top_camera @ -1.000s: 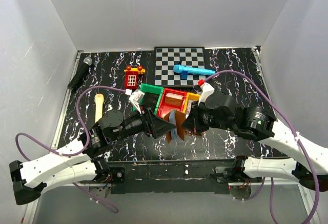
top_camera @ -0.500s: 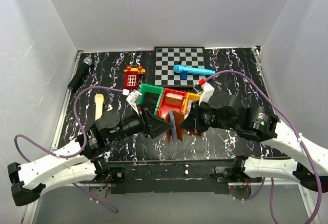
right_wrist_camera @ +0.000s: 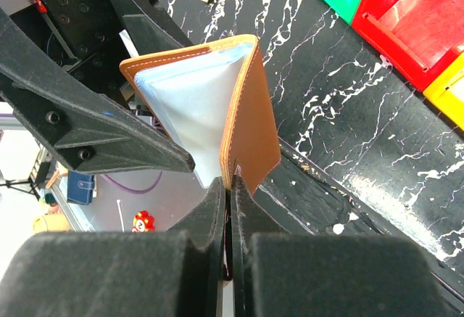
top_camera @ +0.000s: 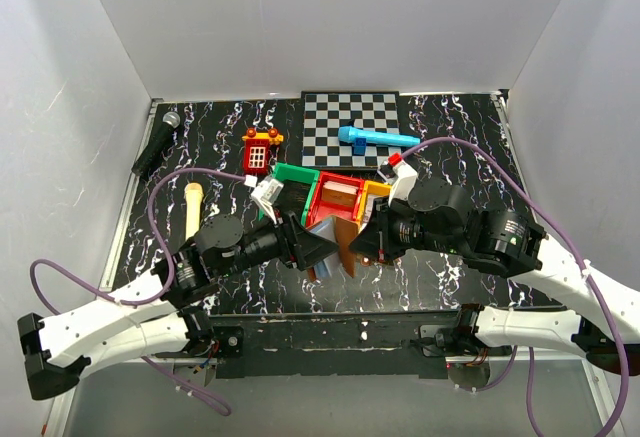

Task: Take the credit cards out of the card holder
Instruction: Open the credit card from the card holder.

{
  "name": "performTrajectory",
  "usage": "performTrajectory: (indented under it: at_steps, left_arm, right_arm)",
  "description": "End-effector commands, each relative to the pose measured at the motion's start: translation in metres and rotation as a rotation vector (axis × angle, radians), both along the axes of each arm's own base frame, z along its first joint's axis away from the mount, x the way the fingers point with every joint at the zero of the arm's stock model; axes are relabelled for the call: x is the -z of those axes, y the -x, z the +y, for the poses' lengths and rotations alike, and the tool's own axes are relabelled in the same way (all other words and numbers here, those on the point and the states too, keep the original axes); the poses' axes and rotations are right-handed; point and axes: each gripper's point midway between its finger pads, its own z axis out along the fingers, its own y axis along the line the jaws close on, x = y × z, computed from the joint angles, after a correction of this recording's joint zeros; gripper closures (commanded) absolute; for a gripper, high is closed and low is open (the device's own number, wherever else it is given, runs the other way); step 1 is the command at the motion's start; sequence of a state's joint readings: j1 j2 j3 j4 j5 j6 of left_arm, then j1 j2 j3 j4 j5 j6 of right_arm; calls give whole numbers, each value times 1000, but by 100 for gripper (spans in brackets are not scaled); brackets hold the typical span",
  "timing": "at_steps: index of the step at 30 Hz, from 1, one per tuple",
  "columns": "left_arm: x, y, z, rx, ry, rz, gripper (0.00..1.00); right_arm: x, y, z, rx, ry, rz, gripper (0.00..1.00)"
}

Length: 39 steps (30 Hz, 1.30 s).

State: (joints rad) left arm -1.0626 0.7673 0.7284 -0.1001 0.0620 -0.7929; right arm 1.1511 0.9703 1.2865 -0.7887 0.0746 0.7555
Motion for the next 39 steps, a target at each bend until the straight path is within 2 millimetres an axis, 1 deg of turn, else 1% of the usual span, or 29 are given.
performTrajectory:
  at_steps: [1, 5, 10, 13, 20, 23, 26, 29, 31, 34, 37, 39]
  left_arm:
    - [-16, 2, 7, -10, 34, -37, 42]
    - [-22, 5, 11, -5, 52, -50, 39]
    - [-19, 7, 14, -5, 55, -50, 42]
    - [-16, 8, 16, -6, 56, -45, 46]
    - [-13, 9, 18, -5, 54, -46, 60]
    - [-13, 10, 18, -4, 58, -45, 61]
    - [-12, 10, 20, -6, 60, -46, 57]
    - [-10, 10, 21, -9, 59, -46, 57]
    - [-11, 11, 22, -6, 61, -45, 59]
    - [-10, 12, 22, -3, 62, -43, 66]
    - [-11, 13, 23, -1, 66, -49, 78]
    - [-13, 13, 23, 0, 70, -51, 83]
  right_arm:
    - [-25, -4, 4, 9, -93, -34, 99]
    - [-21, -5, 4, 14, -91, -26, 99]
    - [-20, -6, 3, 20, -103, -19, 99]
    - [-21, -6, 3, 21, -109, -17, 99]
    - [-21, -5, 4, 17, -120, -10, 99]
    - [-21, -4, 5, 14, -125, -7, 99]
    - [-22, -4, 4, 16, -129, -5, 99]
    - [-22, -4, 5, 13, -130, -3, 99]
    - [-22, -4, 5, 13, -133, -2, 99]
    - [-20, -5, 6, 13, -132, 4, 99]
    - [-20, -5, 5, 14, -133, 7, 99]
    - [-18, -6, 6, 13, -134, 9, 99]
